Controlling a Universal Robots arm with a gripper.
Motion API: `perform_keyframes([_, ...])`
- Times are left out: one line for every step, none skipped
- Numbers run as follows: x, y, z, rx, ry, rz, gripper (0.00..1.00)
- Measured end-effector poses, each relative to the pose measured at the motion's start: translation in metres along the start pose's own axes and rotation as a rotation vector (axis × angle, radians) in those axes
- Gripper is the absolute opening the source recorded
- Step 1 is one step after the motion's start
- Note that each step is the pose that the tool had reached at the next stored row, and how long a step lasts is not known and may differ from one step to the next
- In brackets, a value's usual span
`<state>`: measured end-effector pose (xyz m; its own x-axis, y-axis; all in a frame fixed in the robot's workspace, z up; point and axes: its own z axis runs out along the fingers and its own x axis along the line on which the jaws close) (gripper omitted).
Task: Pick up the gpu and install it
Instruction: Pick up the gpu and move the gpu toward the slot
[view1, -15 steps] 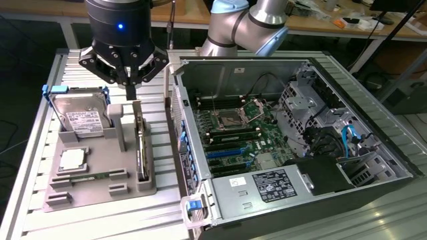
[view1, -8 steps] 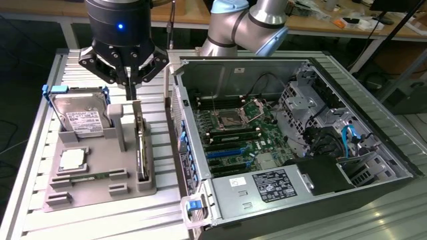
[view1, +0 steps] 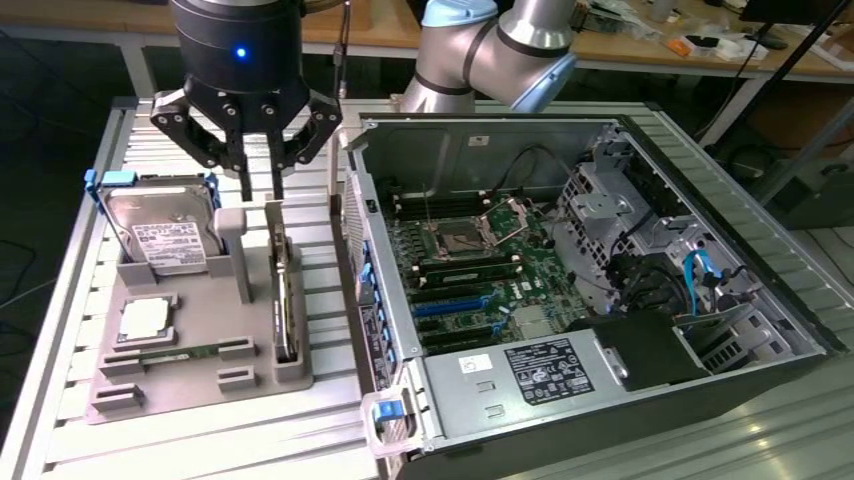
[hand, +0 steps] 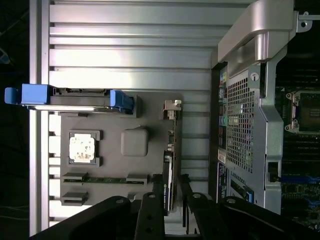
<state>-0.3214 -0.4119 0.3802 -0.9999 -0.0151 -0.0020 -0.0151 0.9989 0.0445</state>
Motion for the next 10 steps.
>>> perform_keyframes([0.0, 0.0, 0.0, 0.0001, 0.0, 0.0, 0.31])
perform_keyframes([0.0, 0.0, 0.0, 0.0, 0.0, 0.0, 0.31])
perform_keyframes([0.0, 0.0, 0.0, 0.0001, 0.0001, 0.0, 0.37])
perform_keyframes([0.0, 0.0, 0.0, 0.0, 0.0, 0.0, 0.37])
perform_keyframes([0.0, 0.0, 0.0, 0.0001, 0.0001, 0.0, 0.37])
perform_keyframes([0.0, 0.0, 0.0, 0.0001, 0.0001, 0.0, 0.39])
perform_keyframes([0.0, -0.0001, 0.0, 0.0001, 0.0001, 0.0, 0.45])
perform_keyframes([0.0, -0.0003, 0.0009, 0.0, 0.0, 0.0, 0.45])
perform_keyframes([0.0, -0.001, 0.0035, 0.0, 0.0001, 0.0, 0.45])
perform_keyframes([0.0, -0.0018, 0.0052, 0.0, 0.0001, 0.0, 0.45])
